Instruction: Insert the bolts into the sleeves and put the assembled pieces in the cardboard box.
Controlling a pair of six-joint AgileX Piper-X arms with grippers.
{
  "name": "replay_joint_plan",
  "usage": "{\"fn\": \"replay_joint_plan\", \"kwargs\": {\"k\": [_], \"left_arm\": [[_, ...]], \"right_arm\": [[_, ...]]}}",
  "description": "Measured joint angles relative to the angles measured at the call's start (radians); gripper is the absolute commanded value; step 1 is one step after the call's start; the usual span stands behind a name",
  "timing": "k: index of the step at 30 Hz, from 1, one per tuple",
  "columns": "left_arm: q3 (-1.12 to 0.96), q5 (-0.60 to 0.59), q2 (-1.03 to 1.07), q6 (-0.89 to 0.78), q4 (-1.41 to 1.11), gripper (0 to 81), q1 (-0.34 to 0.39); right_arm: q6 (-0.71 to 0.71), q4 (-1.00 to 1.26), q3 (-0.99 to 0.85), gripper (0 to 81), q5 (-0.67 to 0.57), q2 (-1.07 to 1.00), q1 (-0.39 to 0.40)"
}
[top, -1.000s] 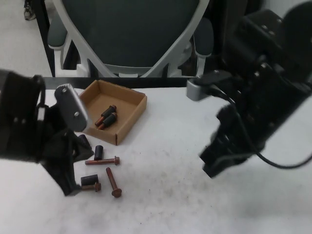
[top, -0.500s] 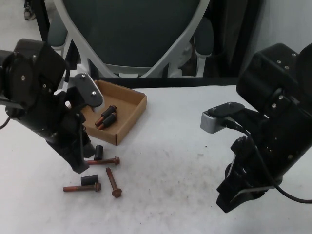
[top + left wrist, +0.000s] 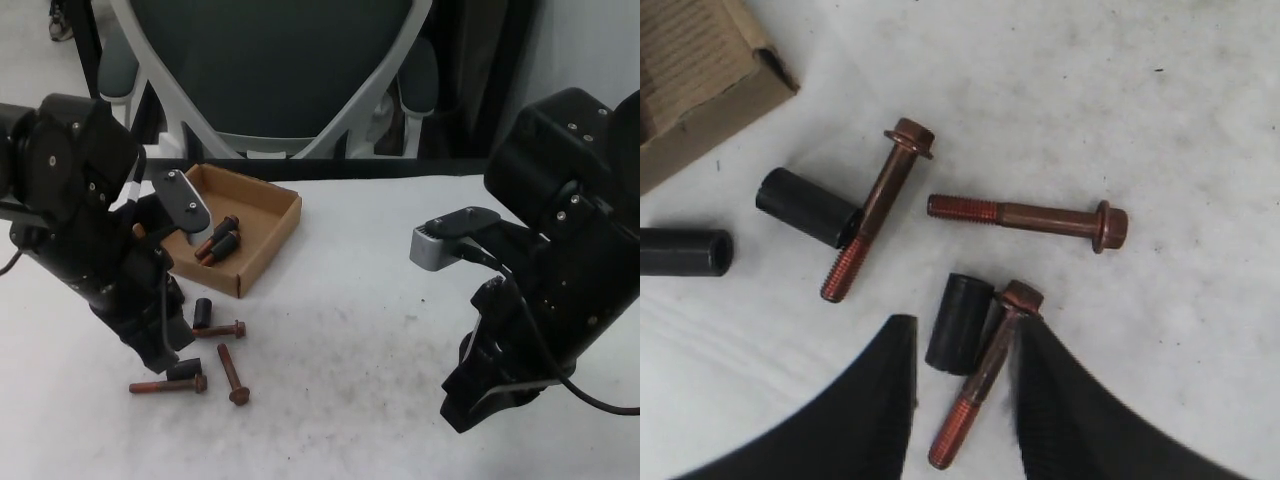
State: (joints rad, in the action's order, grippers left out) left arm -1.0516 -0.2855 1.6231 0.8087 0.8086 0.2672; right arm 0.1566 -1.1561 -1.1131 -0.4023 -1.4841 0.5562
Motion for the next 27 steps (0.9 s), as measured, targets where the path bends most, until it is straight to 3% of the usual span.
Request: {"fn": "replay_joint_plan", "kwargs": {"k": [27], "left_arm": [[-0.003, 0.011, 0.174, -0.019, -0.062, 31.0, 0.0]], "right_arm": [[-0.015, 0.001, 0.0, 0.3, 0.0, 0.0, 0.0]]}}
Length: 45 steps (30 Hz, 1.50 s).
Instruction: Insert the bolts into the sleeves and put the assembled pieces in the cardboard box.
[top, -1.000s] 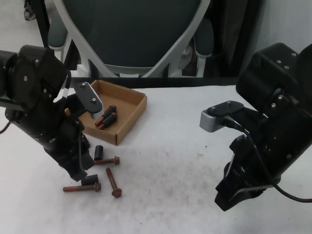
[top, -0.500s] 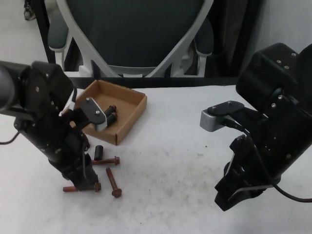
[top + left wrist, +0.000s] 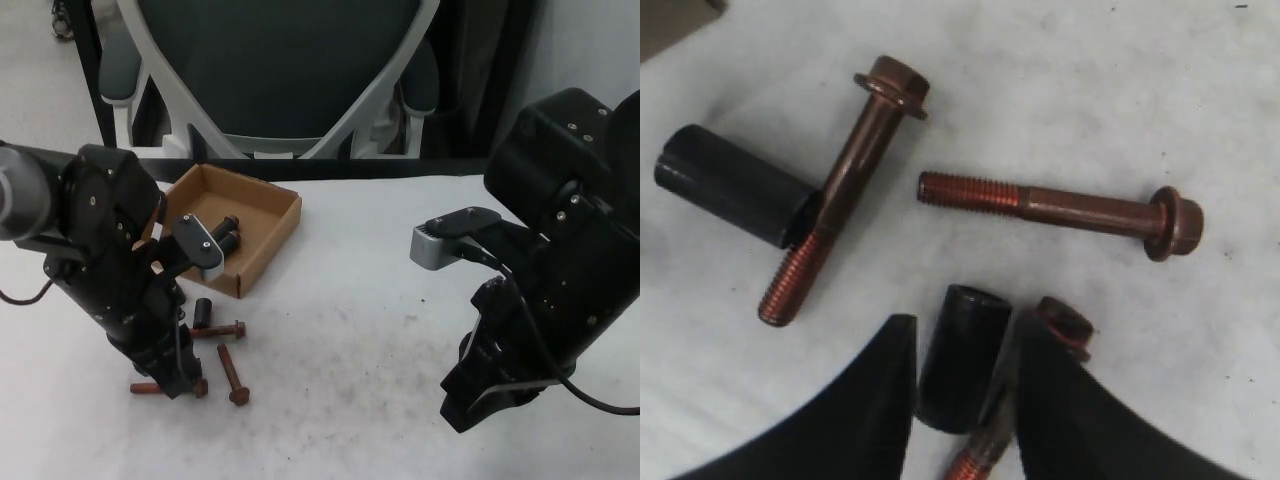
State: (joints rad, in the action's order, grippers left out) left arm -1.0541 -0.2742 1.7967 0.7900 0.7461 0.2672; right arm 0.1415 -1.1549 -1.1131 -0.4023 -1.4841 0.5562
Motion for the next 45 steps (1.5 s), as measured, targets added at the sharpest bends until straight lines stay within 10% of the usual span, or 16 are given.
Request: {"fn": "replay_joint_plan", "kwargs": {"k": [4, 9, 22, 45], "left_arm": [[0.0, 0.011, 0.021, -0.002, 0.001, 29.2, 0.0], [-0.003, 0.019, 0.021, -0.028, -0.001, 0.6, 0.0], [-0.005, -0.082, -0.011, -0.148, 0.077, 0.8, 0.0], [0.24, -0.215, -0.826, -0.295, 0.086, 0.8, 0.0]], "right_arm": [[0.0, 0.0, 0.0, 0.3, 0.0, 0.0, 0.0], [0.0, 0.003, 0.0, 0.3, 0.0, 0.0, 0.0], [0.0, 0.041, 0.0, 0.3, 0.0, 0.0, 0.0], [-0.085, 0.181, -0.011, 0.3, -0.04, -0.022, 0.057]]}}
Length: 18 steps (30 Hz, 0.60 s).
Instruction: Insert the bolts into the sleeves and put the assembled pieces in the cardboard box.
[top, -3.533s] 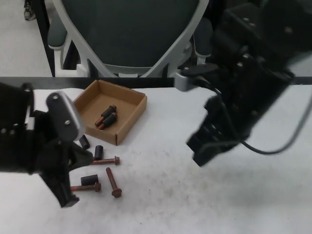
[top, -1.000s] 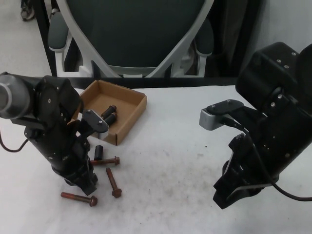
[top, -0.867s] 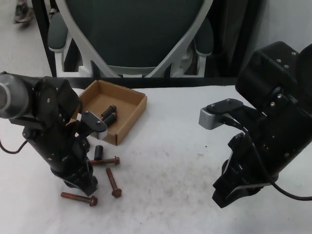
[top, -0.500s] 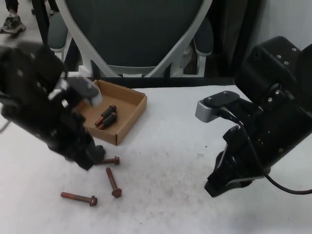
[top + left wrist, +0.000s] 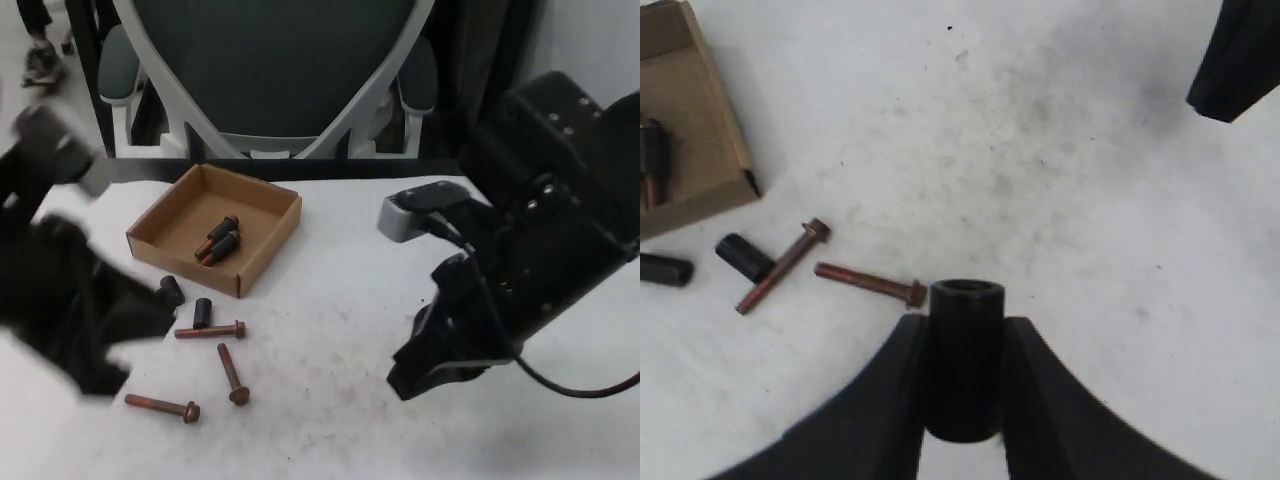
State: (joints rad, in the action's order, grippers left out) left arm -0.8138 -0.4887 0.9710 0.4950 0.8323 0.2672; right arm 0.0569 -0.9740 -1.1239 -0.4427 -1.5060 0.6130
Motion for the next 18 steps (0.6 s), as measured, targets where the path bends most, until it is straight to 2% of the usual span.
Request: {"fn": "replay_joint_plan", "kwargs": {"k": [11, 18], "left_arm": [[0.255, -0.005, -0.451, -0.25, -0.136, 0.8, 0.0], [0.324, -0.005, -0.667, -0.306, -0.177, 0.8, 0.0]], "right_arm": [[-0.063, 0.017, -0.168, 0.3, -0.005, -0.18, 0.079], [-0.139, 0.016, -0.325, 0.3, -0.005, -0.339, 0.092]]}}
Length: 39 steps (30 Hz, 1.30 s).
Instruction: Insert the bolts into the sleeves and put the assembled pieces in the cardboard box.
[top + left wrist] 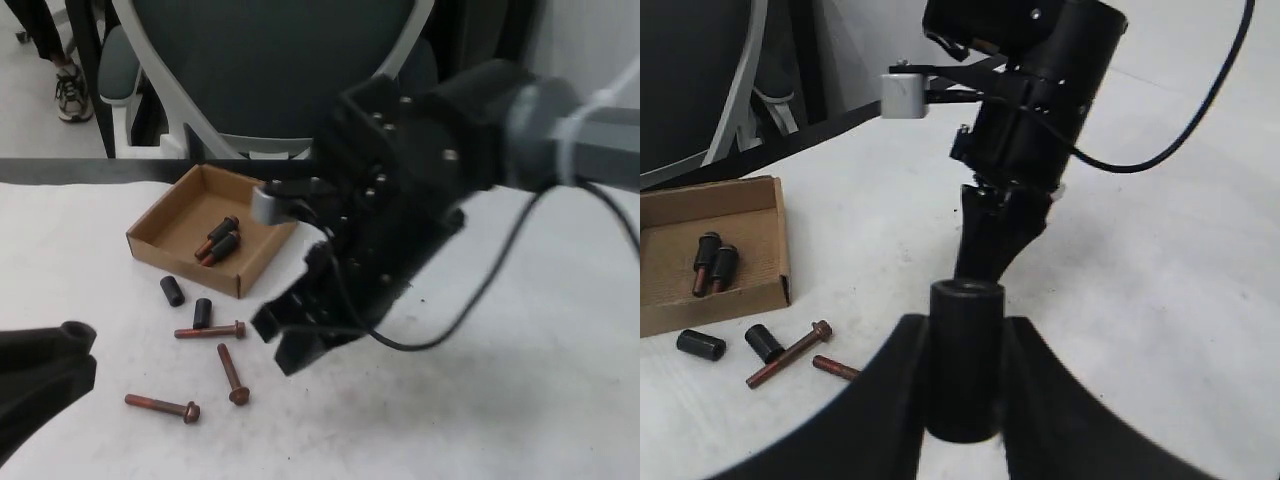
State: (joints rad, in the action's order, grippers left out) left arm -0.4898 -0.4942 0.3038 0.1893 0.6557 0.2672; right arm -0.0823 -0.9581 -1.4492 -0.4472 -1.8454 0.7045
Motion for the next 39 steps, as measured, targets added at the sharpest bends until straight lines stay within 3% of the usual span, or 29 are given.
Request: {"fn": "replay_joint_plan", "kwargs": {"k": [10, 20, 30, 39], "left_arm": [[0.009, 0.0, -0.011, -0.005, 0.002, 0.8, 0.0], [0.009, 0.0, -0.011, 0.019, 0.002, 0.8, 0.0], [0.009, 0.0, -0.011, 0.019, 0.002, 0.8, 0.0], [0.009, 0.0, -0.011, 0.024, 0.002, 0.8, 0.0]], "right_arm": [[-0.005, -0.101, -0.223, 0.3, 0.0, -0.22, 0.007], [-0.032, -0.105, -0.371, 0.3, -0.045, -0.328, 0.073], [-0.057, -0.139, -0.396, 0.3, -0.05, -0.391, 0.103], [-0.055, -0.141, -0.396, 0.3, 0.041, -0.399, 0.103]]}}
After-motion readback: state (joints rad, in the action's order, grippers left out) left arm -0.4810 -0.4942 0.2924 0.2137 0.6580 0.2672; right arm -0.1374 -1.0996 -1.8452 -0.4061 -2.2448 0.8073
